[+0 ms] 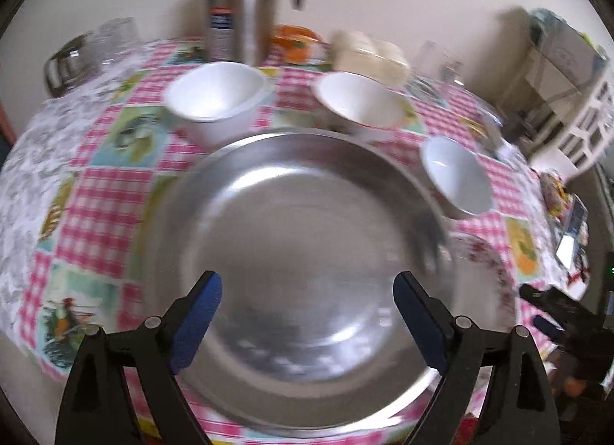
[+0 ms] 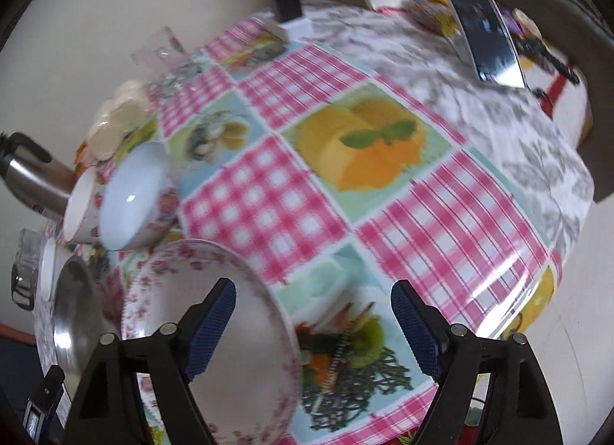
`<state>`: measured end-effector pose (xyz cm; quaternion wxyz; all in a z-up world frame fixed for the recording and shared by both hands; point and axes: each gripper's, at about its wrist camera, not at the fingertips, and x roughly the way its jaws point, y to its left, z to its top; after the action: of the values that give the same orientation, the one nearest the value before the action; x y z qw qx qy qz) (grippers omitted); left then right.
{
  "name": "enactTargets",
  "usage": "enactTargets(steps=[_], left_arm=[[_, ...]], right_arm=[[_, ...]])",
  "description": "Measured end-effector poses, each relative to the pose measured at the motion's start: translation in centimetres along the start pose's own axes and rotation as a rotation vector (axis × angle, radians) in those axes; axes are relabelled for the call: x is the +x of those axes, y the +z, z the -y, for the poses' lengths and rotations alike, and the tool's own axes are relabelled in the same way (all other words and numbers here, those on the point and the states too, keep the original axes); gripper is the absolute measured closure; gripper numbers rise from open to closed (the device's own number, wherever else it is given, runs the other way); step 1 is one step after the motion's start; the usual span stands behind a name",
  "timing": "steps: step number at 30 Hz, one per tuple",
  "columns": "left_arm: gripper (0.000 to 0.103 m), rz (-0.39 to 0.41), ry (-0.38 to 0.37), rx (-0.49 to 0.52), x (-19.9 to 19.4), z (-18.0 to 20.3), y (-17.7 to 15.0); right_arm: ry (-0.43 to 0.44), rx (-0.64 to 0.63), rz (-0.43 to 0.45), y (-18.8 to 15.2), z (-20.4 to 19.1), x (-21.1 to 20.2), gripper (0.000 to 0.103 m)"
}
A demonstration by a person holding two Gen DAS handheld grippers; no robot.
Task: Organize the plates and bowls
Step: 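Roll the right tool and grasp the floral-rimmed plate's rim, then grasp the floral plate rim with the left tool while the right tool holds it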
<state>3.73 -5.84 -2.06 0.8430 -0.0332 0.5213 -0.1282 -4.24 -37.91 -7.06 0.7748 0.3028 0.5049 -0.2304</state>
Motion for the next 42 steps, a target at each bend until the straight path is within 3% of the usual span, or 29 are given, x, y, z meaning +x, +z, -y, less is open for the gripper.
enactTargets(steps=[6,13,19,28,37,42], left_arm=[[0.012,-0.035,-0.07,0.086,1.4,5.2,0.0],[0.012,-0.061,-0.069,0.148,2.7,9.0,0.4],[0.012,-0.063,-0.087,0.136,3.8,11.2,2.2],[0.012,-0.077,-0.125,0.185,4.2,12.8,1.6],[0.012,-0.096,-0.155,0.208,4.3,13.6,1.2],[0.012,-0.107,-0.191,0.242,4.3,15.1,0.8]], right_arm=[[0.019,-0.023,-0.062,-0.3,0.2,1.8,0.019],[0.058,-0.068,-0.06,-0.6,-0.5,1.7,0.046],[0.09,-0.084,-0.074,-0.5,-1.6,2.7,0.06],[0.066,-0.057,-0.045,0.7,-0.5,2.7,0.061],[-0.014,0.081,0.013,2.2,3.6,2.0,0.061],[-0.014,0.143,0.025,2.7,5.5,1.9,0.061]])
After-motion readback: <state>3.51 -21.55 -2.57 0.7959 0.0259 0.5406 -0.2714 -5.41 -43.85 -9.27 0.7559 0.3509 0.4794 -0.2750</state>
